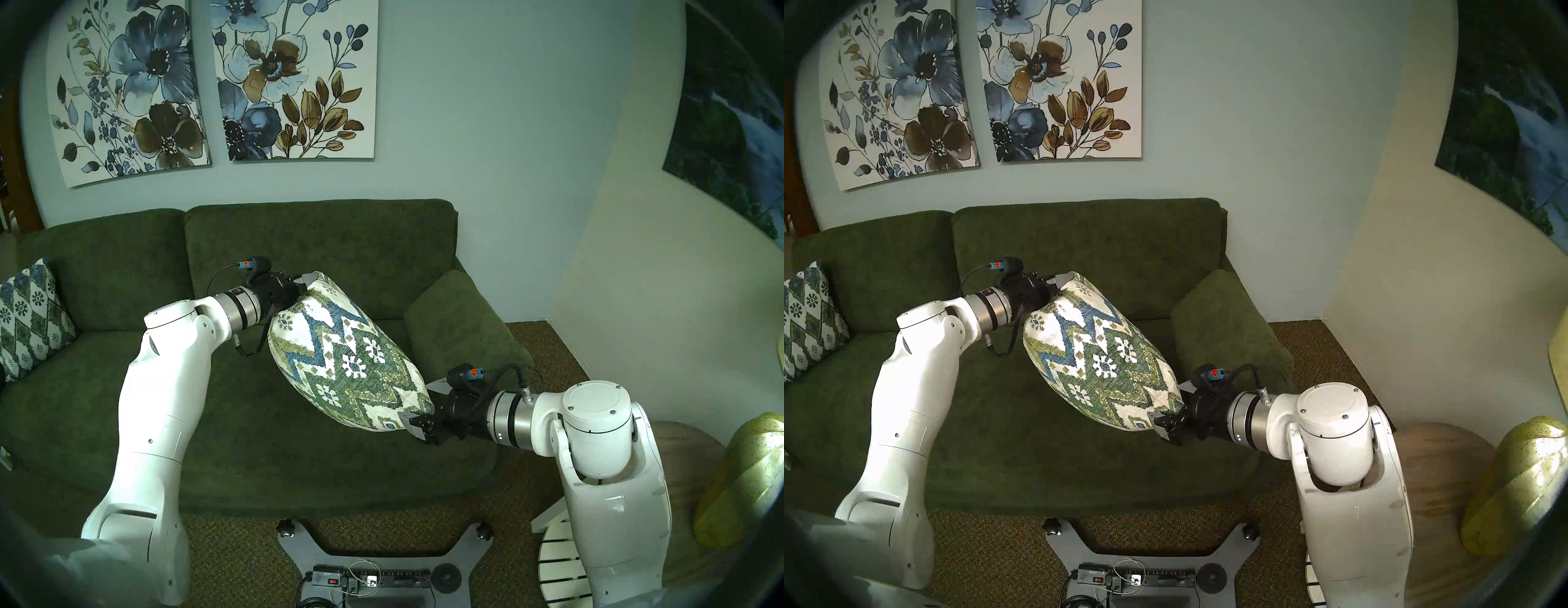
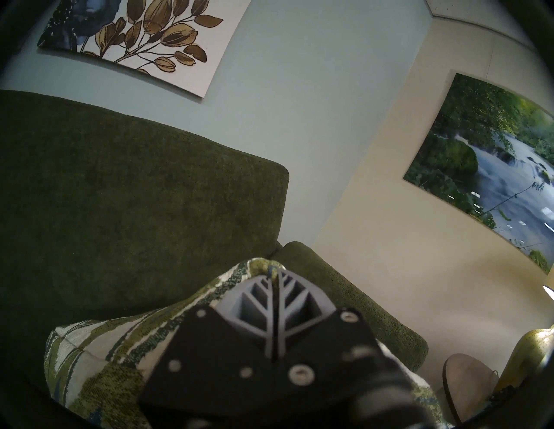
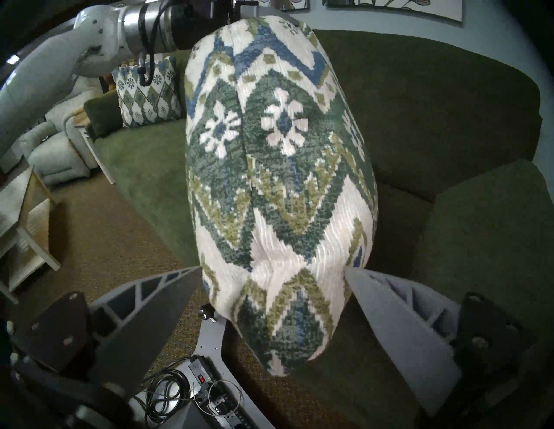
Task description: Fix throw pillow on sofa
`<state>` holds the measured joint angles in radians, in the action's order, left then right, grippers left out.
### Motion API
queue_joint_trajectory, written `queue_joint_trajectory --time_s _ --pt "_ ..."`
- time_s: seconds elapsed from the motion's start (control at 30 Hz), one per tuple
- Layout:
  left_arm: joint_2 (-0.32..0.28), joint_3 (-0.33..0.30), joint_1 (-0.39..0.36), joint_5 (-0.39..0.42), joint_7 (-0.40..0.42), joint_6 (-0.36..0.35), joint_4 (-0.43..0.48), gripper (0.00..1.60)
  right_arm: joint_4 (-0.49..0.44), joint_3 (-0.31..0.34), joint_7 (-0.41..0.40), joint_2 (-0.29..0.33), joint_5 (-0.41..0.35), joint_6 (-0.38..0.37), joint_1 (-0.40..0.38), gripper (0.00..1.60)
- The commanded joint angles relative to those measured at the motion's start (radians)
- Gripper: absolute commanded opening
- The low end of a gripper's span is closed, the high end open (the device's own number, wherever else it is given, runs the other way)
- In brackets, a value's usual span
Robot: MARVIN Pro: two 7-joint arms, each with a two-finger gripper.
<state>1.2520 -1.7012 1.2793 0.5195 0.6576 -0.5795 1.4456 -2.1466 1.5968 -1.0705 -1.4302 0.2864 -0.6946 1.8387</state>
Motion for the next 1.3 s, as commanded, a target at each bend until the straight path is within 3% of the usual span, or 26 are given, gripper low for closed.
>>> queue_joint_trajectory --time_s 0.0,0.4,0.67,0.9,1.27 --pt "0.003 0.003 -0.006 0.005 0.007 0.003 0.005 0.00 0.015 -0.042 -0.005 0.007 0.014 0.007 -0.036 1.60" --pt "-0.004 -0.004 -0.001 0.009 0.011 0.007 0.003 0.00 0.060 -0.116 0.031 -0.010 0.074 0.003 -0.069 1.60" --pt "-0.012 -0.015 -0.001 0.014 0.017 0.003 0.005 0.00 0.069 -0.217 0.132 -0.023 0.209 -0.046 -0.084 1.60" --pt "-0.014 -0.022 0.007 0.016 0.022 -0.002 0.016 0.00 0.099 -0.230 0.155 -0.053 0.221 -0.074 -0.097 1.60" --pt "-0.020 -0.038 0.019 0.021 0.030 -0.015 0.042 0.00 0.228 -0.258 0.195 -0.092 0.237 -0.074 -0.146 1.60"
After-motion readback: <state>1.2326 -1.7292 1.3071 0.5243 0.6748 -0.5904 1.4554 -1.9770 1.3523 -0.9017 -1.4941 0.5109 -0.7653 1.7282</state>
